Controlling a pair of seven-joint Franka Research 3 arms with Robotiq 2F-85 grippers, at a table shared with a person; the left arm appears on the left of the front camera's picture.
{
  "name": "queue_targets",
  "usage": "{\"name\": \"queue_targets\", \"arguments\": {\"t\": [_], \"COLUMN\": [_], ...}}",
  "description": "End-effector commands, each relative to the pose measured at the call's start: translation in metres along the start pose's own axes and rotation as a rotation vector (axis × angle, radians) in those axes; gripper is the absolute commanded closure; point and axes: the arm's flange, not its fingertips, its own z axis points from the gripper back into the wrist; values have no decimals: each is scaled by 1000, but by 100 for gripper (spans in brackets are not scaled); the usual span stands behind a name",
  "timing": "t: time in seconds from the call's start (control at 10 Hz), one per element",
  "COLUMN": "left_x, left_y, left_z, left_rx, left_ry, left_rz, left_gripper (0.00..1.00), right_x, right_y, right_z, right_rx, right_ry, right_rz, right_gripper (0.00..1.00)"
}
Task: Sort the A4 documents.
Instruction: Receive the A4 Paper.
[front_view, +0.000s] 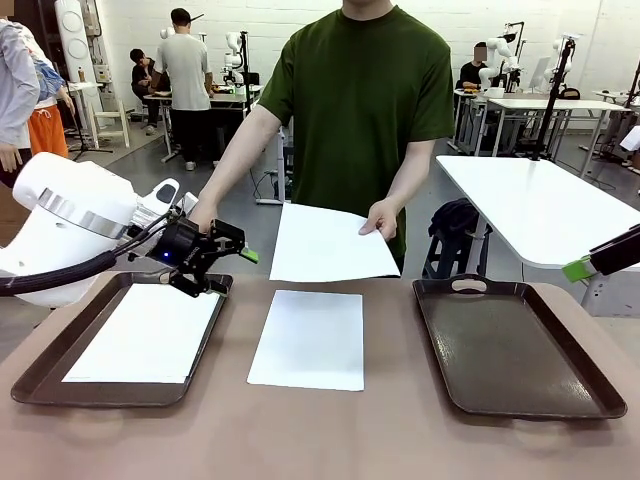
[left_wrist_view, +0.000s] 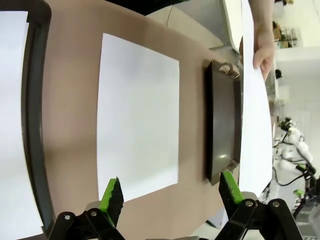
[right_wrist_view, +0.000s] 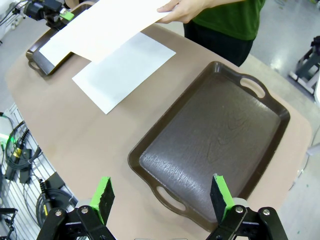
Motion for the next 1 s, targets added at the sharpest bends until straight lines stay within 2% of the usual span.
{"name": "queue_targets", "arguments": {"t": [0.0, 0.4, 0.6, 0.9], "left_x": [6, 20, 20, 15], "left_y": [-5, -11, -19, -30], "left_z": [-12, -18, -39, -58], "left_rx": [-74, -174, -327, -404], "left_ry": [-40, -80, -42, 32], "left_rz": [60, 105, 114, 131], "left_gripper": [0, 0, 0, 0], "right_x": [0, 0, 0, 0], "right_y": [-1, -1, -1, -1], "right_z": [-2, -2, -2, -2], "right_rx": [19, 19, 19, 19], "right_ry": [-7, -7, -7, -7], "right_rz": [-1, -1, -1, -1], "right_gripper": [0, 0, 0, 0]}}
